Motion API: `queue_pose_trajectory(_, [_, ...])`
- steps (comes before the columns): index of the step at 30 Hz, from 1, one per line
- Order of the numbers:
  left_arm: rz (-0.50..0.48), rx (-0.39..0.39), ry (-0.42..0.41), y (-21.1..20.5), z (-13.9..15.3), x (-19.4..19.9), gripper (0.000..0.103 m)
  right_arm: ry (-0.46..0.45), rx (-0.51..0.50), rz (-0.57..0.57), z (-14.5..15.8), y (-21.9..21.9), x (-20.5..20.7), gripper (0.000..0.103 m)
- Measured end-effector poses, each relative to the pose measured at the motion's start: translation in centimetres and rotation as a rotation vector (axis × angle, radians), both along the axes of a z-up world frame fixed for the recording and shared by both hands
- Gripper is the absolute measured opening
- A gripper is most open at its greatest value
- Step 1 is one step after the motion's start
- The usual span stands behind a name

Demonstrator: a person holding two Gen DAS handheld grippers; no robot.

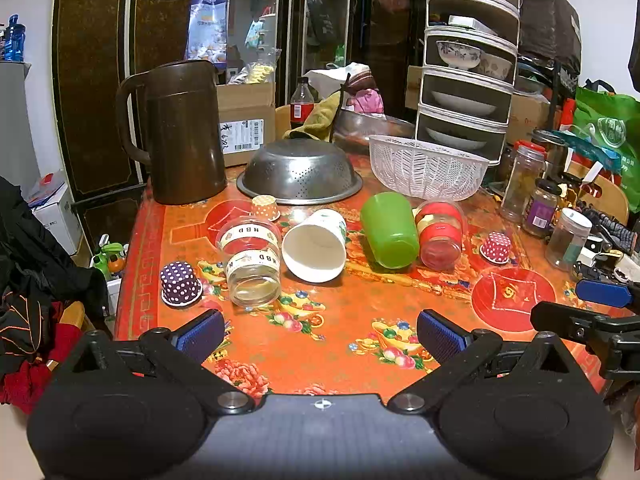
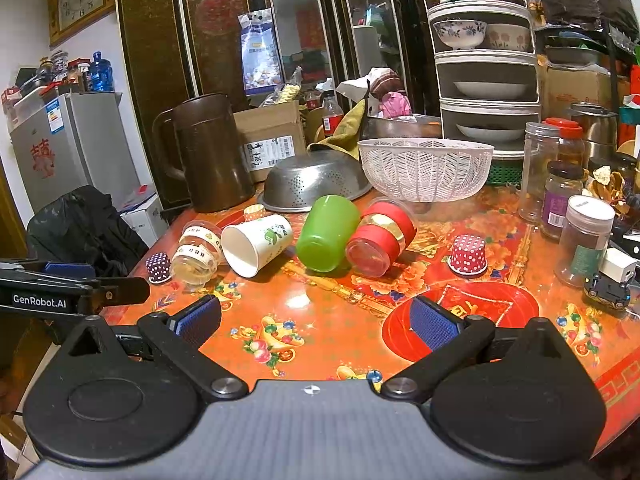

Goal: Flip cup upright

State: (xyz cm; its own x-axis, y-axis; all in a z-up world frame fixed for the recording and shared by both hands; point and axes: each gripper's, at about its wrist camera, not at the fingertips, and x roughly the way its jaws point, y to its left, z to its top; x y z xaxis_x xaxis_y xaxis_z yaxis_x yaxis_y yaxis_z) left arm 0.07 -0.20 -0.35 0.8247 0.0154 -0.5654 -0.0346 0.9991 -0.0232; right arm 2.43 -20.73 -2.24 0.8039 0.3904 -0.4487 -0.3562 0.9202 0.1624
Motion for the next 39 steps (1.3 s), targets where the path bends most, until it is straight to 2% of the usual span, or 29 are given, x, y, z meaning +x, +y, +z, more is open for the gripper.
queue_pose_trajectory(12, [0.006, 0.011, 0.015, -0.8, 0.2, 0.5, 0.103, 0.008, 0.019, -0.005, -0.3, -0.9, 0.1, 0.102])
queue_pose_trajectory(17, [-0.059, 0.027, 0.024, -2.8, 1.1, 2.1, 0.103, 0.022, 0.044, -0.025, -0.9, -2.4, 0.0, 0.102])
queue_pose_trajectory(19, [-0.095, 0.041, 0.041, -4.0, 1.5, 3.7, 0.103, 0.034, 0.061, -0.035, -1.2, -3.4, -0.1, 0.102])
queue_pose_trajectory(26, [-0.217, 0.002, 0.205, -9.3, 2.3, 12.5, 0.102, 0.089, 0.105, -0.1, -2.6, -7.8, -0.7, 0.102])
queue_pose_trajectory(27, [-0.22, -0.005, 0.215, -10.0, 2.3, 13.8, 0.099, 0.093, 0.115, -0.108, -2.7, -8.5, -0.8, 0.102])
queue_pose_trajectory(30, [-0.242, 0.016, 0.263, -12.6, 1.9, 17.9, 0.098, 0.102, 0.143, -0.134, -3.0, -10.3, -1.5, 0.102])
queue_pose_trajectory(32, [-0.23, 0.038, 0.3, -13.9, 1.2, 20.2, 0.089, 0.106, 0.154, -0.149, -3.2, -11.4, -1.9, 0.102])
queue_pose_trajectory(39, [-0.24, 0.061, 0.41, -16.3, -1.0, 24.5, 0.084, 0.122, 0.192, -0.195, -3.9, -14.4, -1.9, 0.102])
